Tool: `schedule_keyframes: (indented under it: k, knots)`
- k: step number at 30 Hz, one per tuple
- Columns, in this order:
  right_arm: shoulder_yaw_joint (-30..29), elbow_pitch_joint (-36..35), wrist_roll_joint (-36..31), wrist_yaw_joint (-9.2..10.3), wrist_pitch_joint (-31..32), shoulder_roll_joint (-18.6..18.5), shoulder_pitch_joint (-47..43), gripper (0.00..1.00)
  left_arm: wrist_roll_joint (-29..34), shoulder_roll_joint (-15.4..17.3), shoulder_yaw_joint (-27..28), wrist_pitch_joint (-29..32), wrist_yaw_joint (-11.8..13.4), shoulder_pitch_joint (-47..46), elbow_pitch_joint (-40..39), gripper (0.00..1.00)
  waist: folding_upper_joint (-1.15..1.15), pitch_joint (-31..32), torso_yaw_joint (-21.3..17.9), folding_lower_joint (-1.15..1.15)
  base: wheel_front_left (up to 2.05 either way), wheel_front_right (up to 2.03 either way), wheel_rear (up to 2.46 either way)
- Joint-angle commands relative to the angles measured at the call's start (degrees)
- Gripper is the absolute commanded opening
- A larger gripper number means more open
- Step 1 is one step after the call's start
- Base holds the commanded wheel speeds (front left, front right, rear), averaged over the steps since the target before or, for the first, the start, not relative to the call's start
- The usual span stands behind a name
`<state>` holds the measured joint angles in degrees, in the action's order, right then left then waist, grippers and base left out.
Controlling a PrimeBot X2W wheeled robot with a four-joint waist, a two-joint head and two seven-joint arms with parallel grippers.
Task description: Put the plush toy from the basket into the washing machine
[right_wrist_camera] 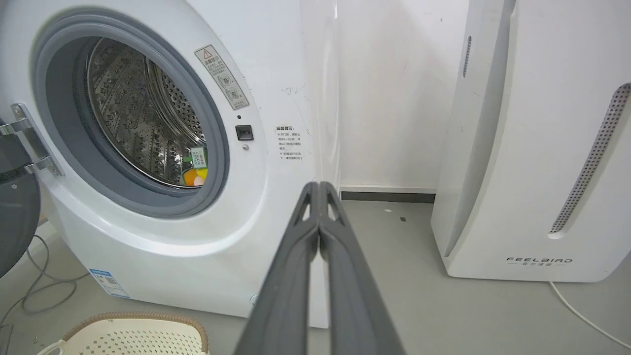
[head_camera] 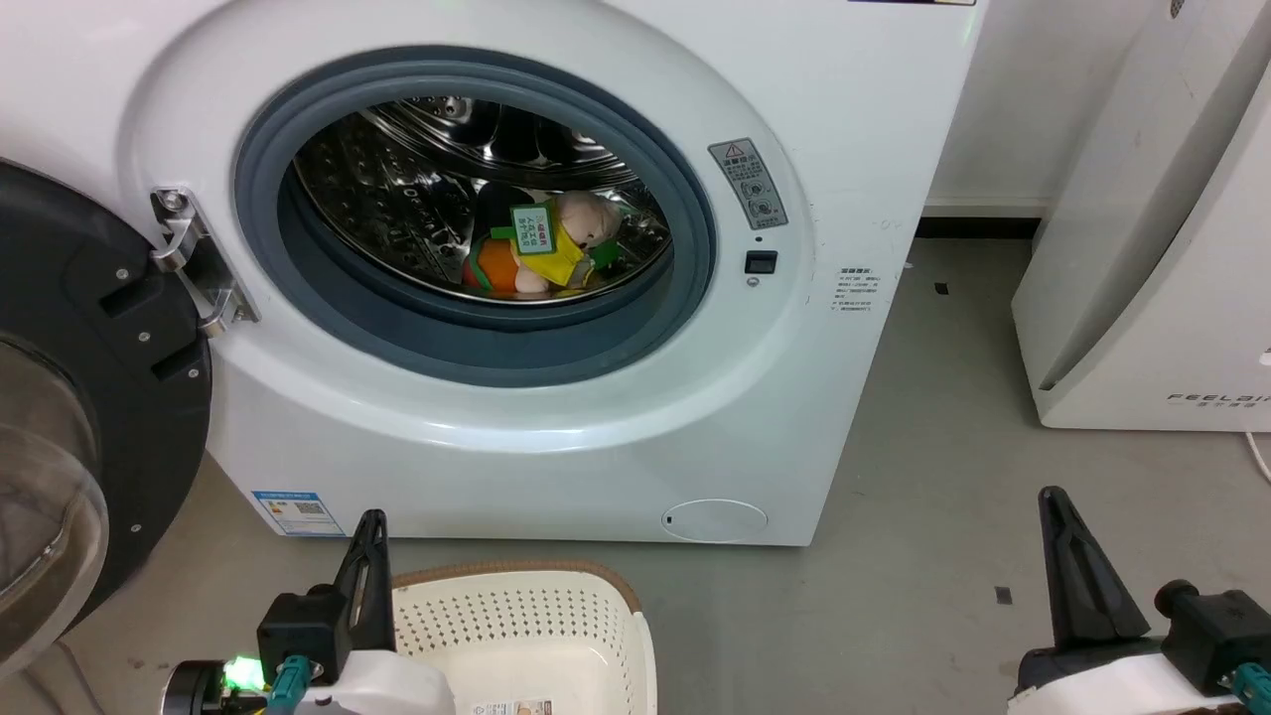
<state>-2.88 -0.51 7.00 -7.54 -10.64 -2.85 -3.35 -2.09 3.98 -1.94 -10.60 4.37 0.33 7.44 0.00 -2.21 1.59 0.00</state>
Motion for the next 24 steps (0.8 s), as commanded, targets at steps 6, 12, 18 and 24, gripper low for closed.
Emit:
schedule_keyframes:
  k: [6, 12, 18, 24]
  knots:
    - [0.3, 0.2, -1.1, 0.02, 0.9, 0.0, 1.0, 0.00, 0.7, -0.3, 0.3, 0.9, -0.5, -0.1, -1.0, 0.00, 0.00, 0.2, -0.1, 0.00, 0.00, 0.00, 0.00]
    - [0.5, 0.2, -1.5, 0.02, 1.6, 0.0, 1.2, 0.00, 0.8, -0.4, 0.4, 1.6, -0.8, -0.1, -1.4, 0.00, 0.00, 0.3, -0.2, 0.00, 0.00, 0.00, 0.00]
    - [0.7, 0.2, -1.9, 0.02, 2.3, 0.0, 1.3, 0.00, 0.9, -0.4, 0.5, 2.3, -1.1, -0.1, -1.9, 0.00, 0.00, 0.5, -0.3, 0.00, 0.00, 0.00, 0.00]
    - [0.9, 0.2, -2.4, 0.03, 3.0, 0.0, 1.5, 0.00, 1.0, -0.5, 0.6, 3.0, -1.3, -0.2, -2.4, 0.00, 0.00, 0.6, -0.4, 0.00, 0.00, 0.00, 0.00]
